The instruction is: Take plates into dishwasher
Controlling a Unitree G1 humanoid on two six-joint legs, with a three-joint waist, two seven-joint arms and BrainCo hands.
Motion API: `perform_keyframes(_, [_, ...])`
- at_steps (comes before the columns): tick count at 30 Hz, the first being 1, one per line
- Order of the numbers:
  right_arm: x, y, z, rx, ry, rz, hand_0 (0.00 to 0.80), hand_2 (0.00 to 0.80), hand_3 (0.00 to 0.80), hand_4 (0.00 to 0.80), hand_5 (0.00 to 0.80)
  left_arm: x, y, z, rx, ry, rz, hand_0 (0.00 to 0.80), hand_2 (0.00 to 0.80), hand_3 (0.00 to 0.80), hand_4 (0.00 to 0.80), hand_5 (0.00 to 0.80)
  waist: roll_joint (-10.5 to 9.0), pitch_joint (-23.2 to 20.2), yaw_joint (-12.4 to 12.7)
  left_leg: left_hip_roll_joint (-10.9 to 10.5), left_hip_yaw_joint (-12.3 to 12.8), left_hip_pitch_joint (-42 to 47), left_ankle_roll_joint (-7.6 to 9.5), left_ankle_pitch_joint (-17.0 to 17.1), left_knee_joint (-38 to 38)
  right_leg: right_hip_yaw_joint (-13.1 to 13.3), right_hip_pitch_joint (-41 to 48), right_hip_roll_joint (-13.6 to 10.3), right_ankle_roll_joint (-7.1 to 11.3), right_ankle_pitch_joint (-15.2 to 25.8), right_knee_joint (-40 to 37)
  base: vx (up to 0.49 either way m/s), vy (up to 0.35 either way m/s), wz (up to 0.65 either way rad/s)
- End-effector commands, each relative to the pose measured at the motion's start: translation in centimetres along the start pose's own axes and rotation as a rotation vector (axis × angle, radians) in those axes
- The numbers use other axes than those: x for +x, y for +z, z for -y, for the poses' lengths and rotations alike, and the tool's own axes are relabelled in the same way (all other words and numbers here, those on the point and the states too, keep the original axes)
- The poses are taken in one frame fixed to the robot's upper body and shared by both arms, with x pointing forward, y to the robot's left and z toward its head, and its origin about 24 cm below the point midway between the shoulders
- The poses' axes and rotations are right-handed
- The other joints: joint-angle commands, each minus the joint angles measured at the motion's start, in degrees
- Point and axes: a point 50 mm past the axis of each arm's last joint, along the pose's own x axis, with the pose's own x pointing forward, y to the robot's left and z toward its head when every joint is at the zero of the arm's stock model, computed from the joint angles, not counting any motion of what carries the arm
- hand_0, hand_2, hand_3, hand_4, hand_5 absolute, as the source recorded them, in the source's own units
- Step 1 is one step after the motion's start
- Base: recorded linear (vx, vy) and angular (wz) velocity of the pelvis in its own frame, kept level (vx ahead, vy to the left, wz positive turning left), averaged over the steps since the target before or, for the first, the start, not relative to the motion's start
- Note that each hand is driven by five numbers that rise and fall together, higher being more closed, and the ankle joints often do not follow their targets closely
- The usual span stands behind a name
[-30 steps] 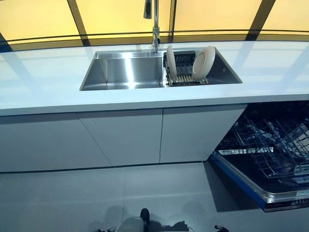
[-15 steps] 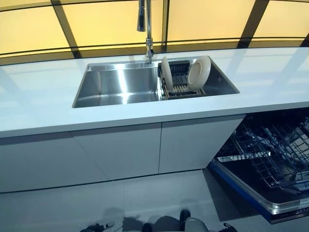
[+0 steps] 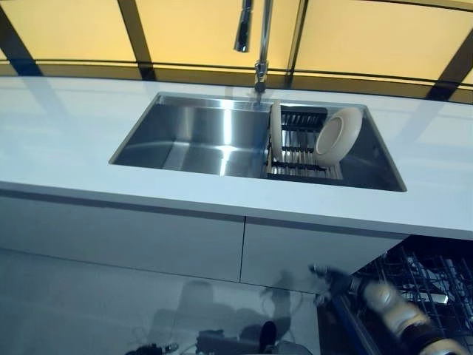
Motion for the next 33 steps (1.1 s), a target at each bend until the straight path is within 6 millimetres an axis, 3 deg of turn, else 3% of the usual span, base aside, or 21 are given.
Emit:
perform_keyframes(1, [-1.5, 6.1, 2.6, 0.224, 0.085, 0.345, 0.0, 0.0, 0.0, 0.0, 0.0, -0.6, -1.5, -4.4, 0.03, 0.095, -0.033, 0.0, 0.0, 0.0, 0.0, 0.0, -3.99, 0.61, -0.14, -3.36, 1.74, -0.17, 1.61, -0.81, 1.5, 3.41, -2.4, -7.94, 11.36, 0.87, 2.32, 0.083, 0.071, -0.1])
perform_keyframes(5, [-3.9, 9.7, 6.6, 0.353, 0.007, 0.637, 0.0, 0.0, 0.0, 0.0, 0.0, -0.6, -3.0, -4.1, 0.017, 0.096, -0.061, 0.0, 0.0, 0.0, 0.0, 0.0, -3.64, -0.26, -0.53, -3.53, 2.78, 1.09, 1.86, -1.69, 1.1, 3.08, -2.46, -8.62, 12.01, 0.51, 3.13, 0.096, 0.05, -0.15])
perform_keyframes(10, [-8.0, 12.8, 12.0, 0.483, -0.2, 0.939, 0.0, 0.0, 0.0, 0.0, 0.0, -0.7, -2.8, -4.4, 0.066, 0.091, -0.064, 0.0, 0.0, 0.0, 0.0, 0.0, -3.46, -0.97, 0.57, -3.38, 3.39, 2.06, 1.77, -2.88, 1.46, 1.83, -1.57, -9.18, 12.32, 0.33, 3.6, 0.074, 0.002, -0.08])
perform_keyframes(15, [-10.5, 13.2, 14.7, 0.449, -0.387, 0.904, 0.0, 0.0, 0.0, 0.0, 0.0, -0.5, -2.4, -3.9, 0.091, 0.078, -0.055, 0.0, 0.0, 0.0, 0.0, 0.0, -3.42, -1.3, 0.64, -3.41, 4.01, 2.56, 1.55, -3.12, 1.65, 1.6, -0.93, -9.33, 12.27, 0.55, 3.35, 0.049, 0.014, 0.01])
perform_keyframes(19, [-13.4, 15.0, 16.6, 0.625, -0.421, 1.128, 0.0, 0.0, 0.0, 0.0, 0.0, -0.6, -2.8, -4.2, 0.124, 0.08, -0.074, 0.0, 0.0, 0.0, 0.0, 0.0, -3.6, -1.59, 0.66, -3.47, 3.88, 2.96, 1.42, -3.28, 1.69, 1.79, -0.44, -9.01, 12.27, 0.32, 3.03, 0.015, 0.0, -0.02])
perform_keyframes(22, [-15.2, 16.1, 18.6, 0.7, -0.604, 1.18, 0.0, 0.0, 0.0, 0.0, 0.0, -0.5, -2.5, -4.0, 0.133, 0.076, -0.068, 0.0, 0.0, 0.0, 0.0, 0.0, -3.32, -1.73, 1.06, -3.81, 3.46, 3.34, 1.5, -3.86, 2.04, 1.88, -0.27, -9.08, 12.08, -0.01, 3.58, 0.022, 0.025, -0.04])
perform_keyframes(26, [-16.4, 16.6, 20.0, 0.685, -0.774, 1.122, 0.0, 0.0, 0.0, 0.0, 0.0, -0.5, -2.2, -3.8, 0.138, 0.074, -0.065, 0.0, 0.0, 0.0, 0.0, 0.0, -3.04, -1.72, 1.15, -4.0, 3.31, 3.62, 1.56, -4.14, 2.17, 2.23, -0.43, -9.23, 12.08, 0.15, 4.05, 0.025, 0.023, -0.03])
perform_keyframes(27, [-17.5, 16.3, 21.1, 0.689, -0.93, 1.004, 0.0, 0.0, 0.0, 0.0, 0.0, -0.5, -2.0, -4.1, 0.138, 0.078, -0.071, 0.0, 0.0, 0.0, 0.0, 0.0, -3.26, -1.86, 1.09, -4.14, 3.2, 3.68, 1.61, -4.08, 2.3, 2.87, -0.42, -9.28, 12.09, 0.9, 4.19, 0.054, -0.003, 0.0])
perform_keyframes(28, [-17.9, 16.2, 21.6, 0.685, -0.981, 0.967, 0.0, 0.0, 0.0, 0.0, 0.0, -0.5, -2.1, -4.1, 0.133, 0.081, -0.074, 0.0, 0.0, 0.0, 0.0, 0.0, -3.33, -1.95, 0.99, -4.25, 3.17, 3.59, 1.65, -3.96, 2.29, 2.93, -0.57, -9.32, 12.08, 1.01, 4.32, 0.069, -0.015, 0.01])
perform_keyframes(30, [-18.5, 16.5, 22.2, 0.679, -1.063, 0.881, 0.0, 0.0, 0.0, 0.0, 0.0, -0.5, -2.2, -4.4, 0.125, 0.093, -0.075, 0.0, 0.0, 0.0, 0.0, 0.0, -3.55, -1.91, 1.2, -4.6, 3.59, 3.42, 1.67, -3.79, 2.54, 1.63, -1.18, -9.62, 12.07, 1.23, 6.21, 0.025, -0.017, -0.03])
perform_keyframes(32, [-18.1, 17.0, 22.6, 0.667, -1.109, 0.816, 0.0, 0.0, 0.0, 0.0, 0.0, -0.6, -2.3, -4.5, 0.087, 0.111, -0.071, 0.0, 0.0, 0.0, 0.0, 0.0, -3.11, -1.59, 2.55, -3.8, 5.93, 3.53, 1.25, -3.27, 3.16, -2.8, -1.43, -11.63, 11.56, 0.12, 10.34, -0.002, -0.029, -0.32])
perform_keyframes(33, [-18.1, 17.4, 22.8, 0.654, -1.142, 0.79, 0.0, 0.0, 0.0, 0.0, 0.0, -0.6, -2.1, -4.6, 0.067, 0.116, -0.069, 0.0, 0.0, 0.0, 0.0, 0.0, -2.77, -1.3, 2.66, -3.03, 5.97, 3.9, 1.0, -3.67, 3.64, -2.34, -0.97, -10.77, 11.07, -1.92, 10.31, 0.025, -0.085, -0.71])
